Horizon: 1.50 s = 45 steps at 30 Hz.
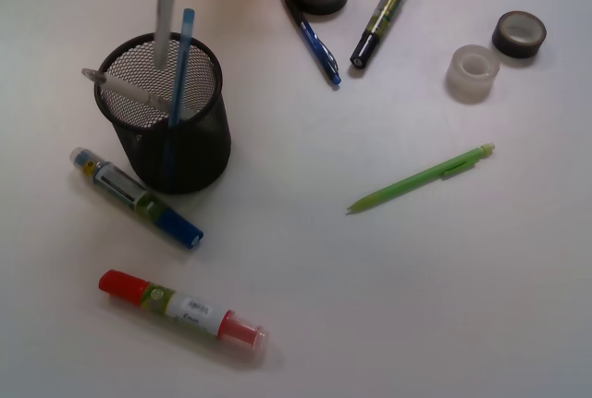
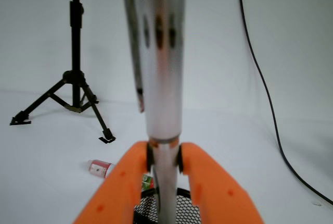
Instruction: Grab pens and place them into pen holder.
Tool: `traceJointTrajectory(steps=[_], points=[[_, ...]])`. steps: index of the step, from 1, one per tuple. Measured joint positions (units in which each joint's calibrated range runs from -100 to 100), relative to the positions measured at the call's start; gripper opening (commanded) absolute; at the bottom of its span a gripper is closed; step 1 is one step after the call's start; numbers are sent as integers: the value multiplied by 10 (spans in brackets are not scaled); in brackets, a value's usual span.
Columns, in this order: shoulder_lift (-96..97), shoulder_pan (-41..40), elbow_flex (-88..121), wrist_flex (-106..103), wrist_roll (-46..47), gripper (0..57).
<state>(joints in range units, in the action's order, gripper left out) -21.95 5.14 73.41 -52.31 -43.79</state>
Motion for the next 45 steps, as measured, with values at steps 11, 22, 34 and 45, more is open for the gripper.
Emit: traceJointTrajectory(steps=[11, 22, 34, 45], points=[[98, 23, 13, -73, -11, 169], [71, -11, -64, 16, 70, 169], [93, -161, -448, 689, 281, 169], [329, -229, -784, 1039, 352, 169]])
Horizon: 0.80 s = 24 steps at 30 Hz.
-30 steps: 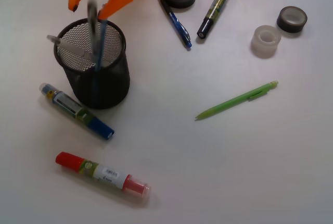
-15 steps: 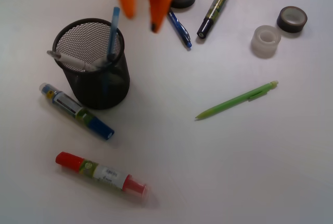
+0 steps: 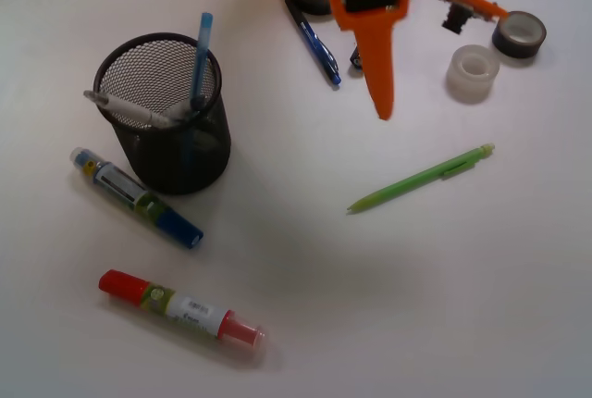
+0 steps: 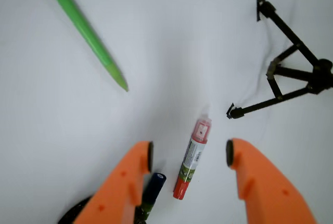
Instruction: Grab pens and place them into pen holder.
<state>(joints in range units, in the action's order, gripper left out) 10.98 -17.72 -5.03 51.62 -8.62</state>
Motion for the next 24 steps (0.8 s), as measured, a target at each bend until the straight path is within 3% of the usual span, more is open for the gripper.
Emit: traceJointTrajectory(steps=[12, 24], points=[[267, -64, -364, 209, 39, 169], [434, -84, -480, 255, 37, 169]])
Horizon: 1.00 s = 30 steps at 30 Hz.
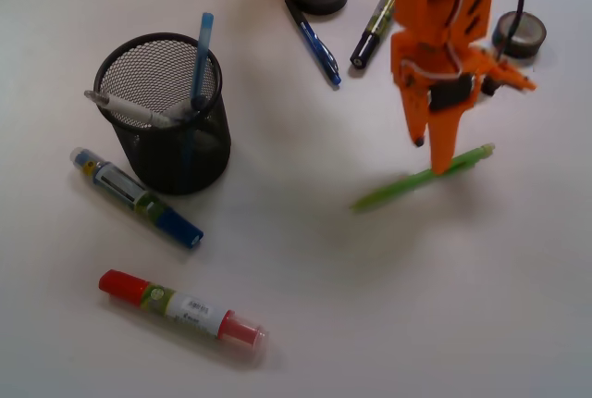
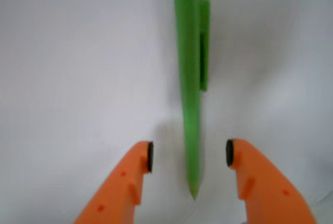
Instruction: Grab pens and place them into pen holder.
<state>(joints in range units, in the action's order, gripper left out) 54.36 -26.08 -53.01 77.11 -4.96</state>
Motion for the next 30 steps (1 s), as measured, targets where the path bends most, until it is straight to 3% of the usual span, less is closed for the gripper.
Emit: traceJointTrajectory(steps=[19, 21, 26, 30], points=[[174, -10, -169, -7, -28, 168], [183, -9, -172, 0, -35, 146], [193, -7, -173, 16, -50, 13], [197, -7, -174, 28, -55, 4]])
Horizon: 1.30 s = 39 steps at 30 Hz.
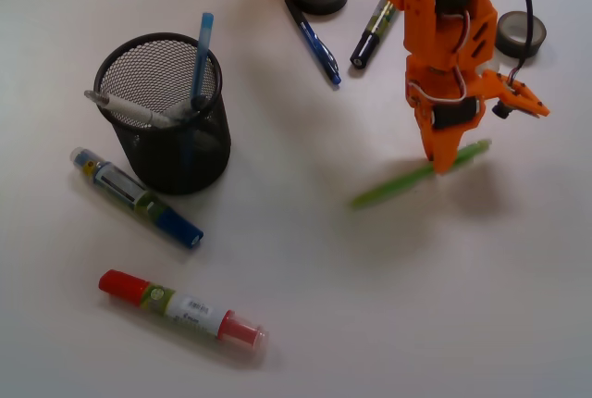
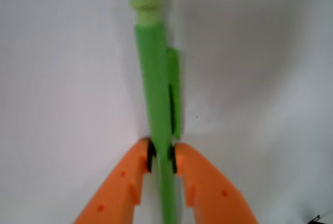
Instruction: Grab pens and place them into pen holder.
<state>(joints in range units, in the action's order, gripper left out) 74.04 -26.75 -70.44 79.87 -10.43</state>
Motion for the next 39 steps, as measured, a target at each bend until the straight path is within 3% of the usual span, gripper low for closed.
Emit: traceJointTrajectory(steps=[12, 20, 32, 39], points=[[-25, 7, 4, 5, -19, 4], [-226, 58, 86, -68, -69, 4], [-687, 138, 687, -522, -149, 3], [-824, 180, 992, -714, -180, 3]])
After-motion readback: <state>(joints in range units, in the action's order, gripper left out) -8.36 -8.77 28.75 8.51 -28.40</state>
